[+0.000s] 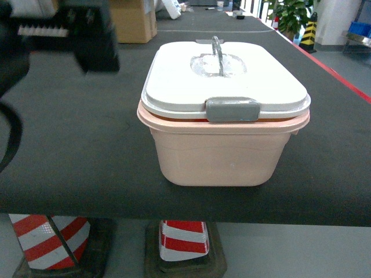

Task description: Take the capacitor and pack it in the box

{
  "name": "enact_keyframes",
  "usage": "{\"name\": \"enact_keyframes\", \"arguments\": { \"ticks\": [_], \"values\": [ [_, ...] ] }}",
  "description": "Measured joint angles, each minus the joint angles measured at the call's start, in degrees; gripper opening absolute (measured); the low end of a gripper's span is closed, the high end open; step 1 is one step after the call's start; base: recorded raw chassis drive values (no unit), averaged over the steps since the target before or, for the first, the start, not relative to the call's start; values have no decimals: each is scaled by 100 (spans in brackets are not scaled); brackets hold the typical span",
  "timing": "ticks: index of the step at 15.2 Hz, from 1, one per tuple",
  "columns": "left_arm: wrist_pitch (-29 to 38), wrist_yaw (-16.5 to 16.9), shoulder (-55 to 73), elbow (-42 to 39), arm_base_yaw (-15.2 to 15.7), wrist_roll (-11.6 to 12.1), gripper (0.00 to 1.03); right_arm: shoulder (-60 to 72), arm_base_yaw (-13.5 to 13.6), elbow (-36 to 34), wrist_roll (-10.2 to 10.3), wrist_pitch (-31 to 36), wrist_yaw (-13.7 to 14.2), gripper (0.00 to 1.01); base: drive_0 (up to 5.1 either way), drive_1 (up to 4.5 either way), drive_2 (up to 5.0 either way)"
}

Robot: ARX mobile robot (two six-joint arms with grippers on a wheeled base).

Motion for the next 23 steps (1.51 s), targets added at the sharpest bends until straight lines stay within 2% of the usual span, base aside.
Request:
{"name": "enact_keyframes", "arguments": {
  "ticks": [2, 5, 6, 9, 13, 17, 18, 19, 20, 21, 23],
  "values": [
    [15, 74, -251, -748, 120, -129, 98, 0, 0, 0, 0, -2, 2, 98, 0, 0, 0],
    [-22, 31, -236, -892, 136, -284, 98, 0, 0, 0, 0, -2, 0, 98, 0, 0, 0],
    [-623, 219, -509, -1001, 247, -431, 86, 0, 0, 0, 0, 0, 0, 98, 0, 0, 0],
    [-986, 592, -1547, -1687, 815, -599, 54, 0, 0, 0, 0, 0, -2, 98, 0, 0, 0],
    [-1823, 1204, -2935, -2275, 1349, -621, 4, 0, 0, 0, 0, 0, 0, 98, 0, 0, 0],
    [-2879, 1600, -4306, -2562, 1716, -640, 2, 0, 0, 0, 0, 0, 0, 98, 0, 0, 0],
    [-3161, 1801, -4636, -2605, 1882, -640, 2, 0, 0, 0, 0, 0, 0, 98, 0, 0, 0],
    [-3453, 2114, -4970, -2651, 2258, -640, 2, 0, 0, 0, 0, 2, 0, 98, 0, 0, 0],
    [-3670, 2079, -5217, -2653, 2323, -649, 2, 0, 0, 0, 0, -2, 2, 98, 0, 0, 0],
    [-5274, 2168, -6940, -2658, 2280, -649, 2, 0, 0, 0, 0, 0, 0, 98, 0, 0, 0],
    [-5569, 2168, -7257, -2658, 2280, -649, 2, 0, 0, 0, 0, 0, 0, 98, 0, 0, 0]
  ]
}}
